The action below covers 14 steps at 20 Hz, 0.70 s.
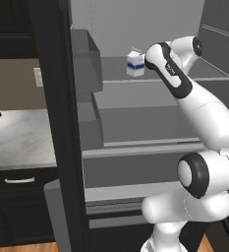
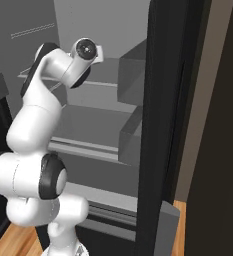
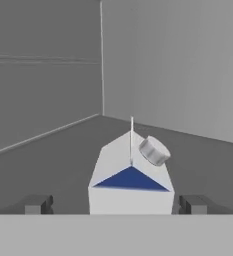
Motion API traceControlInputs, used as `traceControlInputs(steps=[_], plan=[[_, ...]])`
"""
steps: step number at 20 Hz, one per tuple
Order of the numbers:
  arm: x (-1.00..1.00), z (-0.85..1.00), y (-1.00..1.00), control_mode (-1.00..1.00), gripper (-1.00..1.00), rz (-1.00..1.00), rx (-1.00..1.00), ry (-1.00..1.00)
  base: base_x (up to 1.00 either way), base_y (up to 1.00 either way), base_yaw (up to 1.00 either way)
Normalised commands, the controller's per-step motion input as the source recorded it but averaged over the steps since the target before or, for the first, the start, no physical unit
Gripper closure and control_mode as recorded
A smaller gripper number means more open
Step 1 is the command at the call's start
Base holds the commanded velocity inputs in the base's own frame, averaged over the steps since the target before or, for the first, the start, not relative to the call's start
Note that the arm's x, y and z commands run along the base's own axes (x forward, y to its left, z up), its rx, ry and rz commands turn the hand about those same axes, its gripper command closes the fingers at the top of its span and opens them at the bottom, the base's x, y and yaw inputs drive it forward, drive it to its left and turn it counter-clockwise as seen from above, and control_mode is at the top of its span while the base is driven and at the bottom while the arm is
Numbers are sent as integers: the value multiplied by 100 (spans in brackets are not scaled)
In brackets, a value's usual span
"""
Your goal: Take a sugar cube from the saucer and place it inside the coffee. Then, grab milk from the fridge and place it next to the coffee on the counter to sweeten the coffee.
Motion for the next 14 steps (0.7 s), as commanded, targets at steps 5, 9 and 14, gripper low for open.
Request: traceControlInputs(steps=[5, 9, 14], plan=[[25, 0, 0, -100, -100, 0, 0, 1, 0, 0, 0], [24, -9, 0, -100, -100, 0, 0, 4, 0, 0, 0], [23, -25, 0, -100, -100, 0, -1, 8, 0, 0, 0]])
